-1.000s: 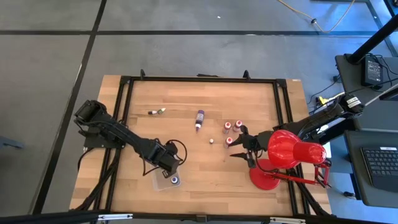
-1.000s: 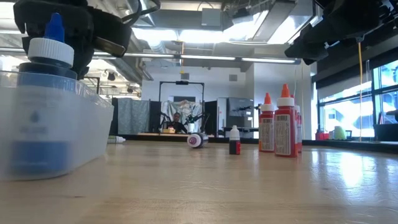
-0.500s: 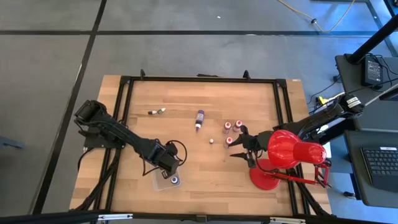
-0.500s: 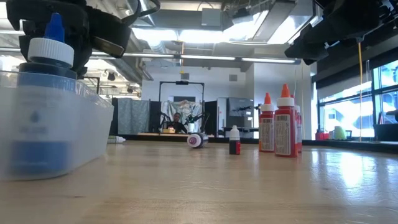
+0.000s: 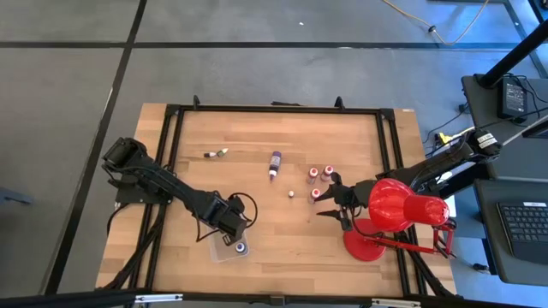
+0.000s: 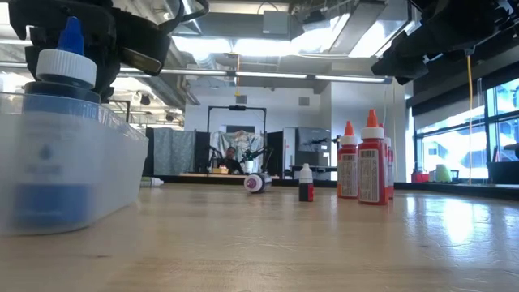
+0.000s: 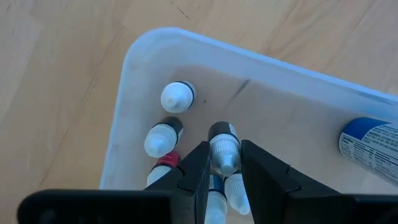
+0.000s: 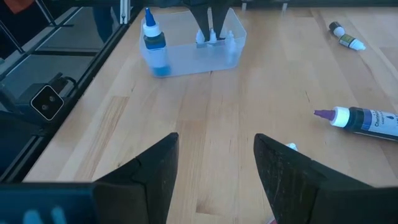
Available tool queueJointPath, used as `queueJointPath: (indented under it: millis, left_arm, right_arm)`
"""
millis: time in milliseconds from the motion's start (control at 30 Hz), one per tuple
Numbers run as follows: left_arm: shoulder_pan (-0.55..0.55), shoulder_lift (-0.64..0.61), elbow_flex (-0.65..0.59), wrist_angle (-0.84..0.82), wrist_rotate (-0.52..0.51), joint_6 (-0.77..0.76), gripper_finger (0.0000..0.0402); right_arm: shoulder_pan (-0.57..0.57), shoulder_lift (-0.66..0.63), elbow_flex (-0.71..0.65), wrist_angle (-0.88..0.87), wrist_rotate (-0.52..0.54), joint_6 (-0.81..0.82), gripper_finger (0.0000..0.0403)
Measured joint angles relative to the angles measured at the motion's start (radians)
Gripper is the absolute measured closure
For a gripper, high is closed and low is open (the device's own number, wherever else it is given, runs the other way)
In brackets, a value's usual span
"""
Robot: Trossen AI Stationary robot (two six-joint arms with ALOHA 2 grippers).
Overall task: Pick & Place food coloring
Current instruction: Put the small black food coloring bottle into the bin, then put the small red food coloring bottle into the bin
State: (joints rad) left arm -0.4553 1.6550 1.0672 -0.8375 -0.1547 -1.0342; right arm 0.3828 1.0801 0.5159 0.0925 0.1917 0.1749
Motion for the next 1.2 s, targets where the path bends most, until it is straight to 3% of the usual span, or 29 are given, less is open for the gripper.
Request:
queueJointPath:
  millis: [533,900,1200]
  left_arm:
    - [0.0,0.0,0.0,0.0,0.026,-0.001,0.0316]
    - [0.0,0.0,0.0,0.0,0.026,0.008,0.0257]
    - [0.001,-0.088,0.0,0.001,0.041,0.008,0.0245]
  right_arm:
    - [0.0,0.0,0.0,0.0,0.0,0.0,0.0192]
    - [0.0,0.0,0.0,0.0,0.0,0.0,0.0192]
    - [0.0,0.0,0.0,0.0,0.0,0.0,0.0192]
